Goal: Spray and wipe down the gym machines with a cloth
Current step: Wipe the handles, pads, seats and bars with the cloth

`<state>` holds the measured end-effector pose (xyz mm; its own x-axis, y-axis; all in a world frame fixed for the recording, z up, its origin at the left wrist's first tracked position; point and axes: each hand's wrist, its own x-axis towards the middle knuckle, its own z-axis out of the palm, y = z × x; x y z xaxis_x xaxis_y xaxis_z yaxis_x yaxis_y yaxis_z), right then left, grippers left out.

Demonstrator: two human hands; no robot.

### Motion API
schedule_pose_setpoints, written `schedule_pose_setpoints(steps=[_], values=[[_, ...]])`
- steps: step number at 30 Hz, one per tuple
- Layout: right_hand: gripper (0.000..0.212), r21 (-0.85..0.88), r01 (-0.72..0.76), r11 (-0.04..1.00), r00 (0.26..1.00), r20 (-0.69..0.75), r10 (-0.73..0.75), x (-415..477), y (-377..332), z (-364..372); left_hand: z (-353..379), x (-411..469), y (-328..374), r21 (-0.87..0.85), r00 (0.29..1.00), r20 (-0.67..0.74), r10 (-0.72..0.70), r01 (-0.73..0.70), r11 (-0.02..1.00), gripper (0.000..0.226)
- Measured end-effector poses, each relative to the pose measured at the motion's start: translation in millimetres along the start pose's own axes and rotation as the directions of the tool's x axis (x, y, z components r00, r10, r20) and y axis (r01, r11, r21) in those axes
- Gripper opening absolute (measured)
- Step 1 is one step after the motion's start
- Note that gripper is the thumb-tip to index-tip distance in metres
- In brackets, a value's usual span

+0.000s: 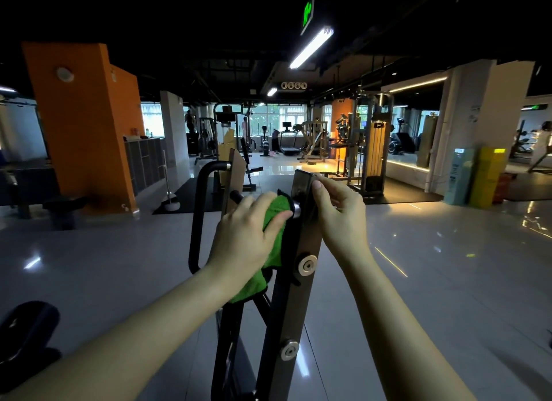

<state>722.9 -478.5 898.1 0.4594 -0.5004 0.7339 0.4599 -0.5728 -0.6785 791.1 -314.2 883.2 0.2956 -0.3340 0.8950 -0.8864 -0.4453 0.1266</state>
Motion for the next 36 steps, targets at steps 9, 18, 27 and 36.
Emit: schedule_pose_setpoints(steps=[9,18,27,36], values=[[0.035,-0.019,-0.011,1.000,1.000,-0.025,0.010,-2.5,-3.1,4.9,-13.3,40.8,-25.7,-0.414,0.519,0.797,-0.308,0.841,0.348,0.056],[0.023,-0.014,0.000,1.000,0.999,-0.033,0.000,-3.1,-5.3,3.4,-2.3,-14.0,-1.3,-0.065,0.998,-0.021,-0.062,0.061,0.996,0.049],[0.021,0.014,0.031,0.999,0.998,-0.062,-0.030,-4.2,-1.1,8.8,-15.3,19.8,-9.2,-0.467,0.890,0.404,-0.214,0.402,0.788,0.028],[0.023,0.025,-0.033,0.999,0.999,-0.021,0.033,-4.3,0.9,3.5,-6.4,5.1,-9.3,-0.652,0.865,0.379,-0.329,0.501,0.569,0.030]])
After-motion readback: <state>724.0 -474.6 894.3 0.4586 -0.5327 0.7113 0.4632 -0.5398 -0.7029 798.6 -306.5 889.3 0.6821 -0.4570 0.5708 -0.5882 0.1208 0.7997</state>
